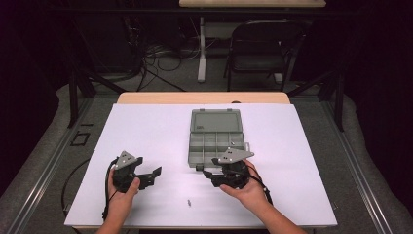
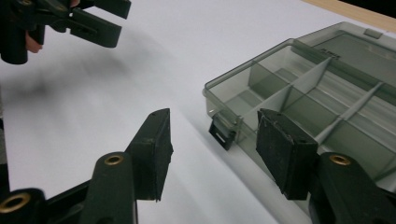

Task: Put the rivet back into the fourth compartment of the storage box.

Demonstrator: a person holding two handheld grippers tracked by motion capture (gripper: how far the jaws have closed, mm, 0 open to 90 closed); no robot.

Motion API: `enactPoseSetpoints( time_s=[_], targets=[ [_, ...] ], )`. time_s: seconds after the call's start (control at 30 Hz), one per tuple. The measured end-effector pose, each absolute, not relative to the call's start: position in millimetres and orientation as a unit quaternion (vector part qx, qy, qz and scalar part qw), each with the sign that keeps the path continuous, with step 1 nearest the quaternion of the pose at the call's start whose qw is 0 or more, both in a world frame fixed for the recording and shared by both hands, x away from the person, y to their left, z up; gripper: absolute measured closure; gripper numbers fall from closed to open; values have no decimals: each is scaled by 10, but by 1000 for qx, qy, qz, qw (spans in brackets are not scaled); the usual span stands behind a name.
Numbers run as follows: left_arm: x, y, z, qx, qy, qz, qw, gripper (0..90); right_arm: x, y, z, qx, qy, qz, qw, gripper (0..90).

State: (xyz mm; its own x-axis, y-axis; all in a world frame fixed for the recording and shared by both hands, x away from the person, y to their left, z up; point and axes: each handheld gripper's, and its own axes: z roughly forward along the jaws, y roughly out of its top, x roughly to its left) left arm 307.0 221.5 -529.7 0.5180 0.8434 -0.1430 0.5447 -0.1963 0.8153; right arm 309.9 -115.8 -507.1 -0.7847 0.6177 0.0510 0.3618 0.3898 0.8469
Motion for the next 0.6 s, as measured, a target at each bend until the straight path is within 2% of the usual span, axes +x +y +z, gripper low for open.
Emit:
enactPoseSetpoints(
  time_s=[0.6],
  targets=[
    [3067, 2217, -5293, 755, 459, 172, 436, 152, 2998, -947, -5244, 276, 837, 460, 109, 458]
  ],
)
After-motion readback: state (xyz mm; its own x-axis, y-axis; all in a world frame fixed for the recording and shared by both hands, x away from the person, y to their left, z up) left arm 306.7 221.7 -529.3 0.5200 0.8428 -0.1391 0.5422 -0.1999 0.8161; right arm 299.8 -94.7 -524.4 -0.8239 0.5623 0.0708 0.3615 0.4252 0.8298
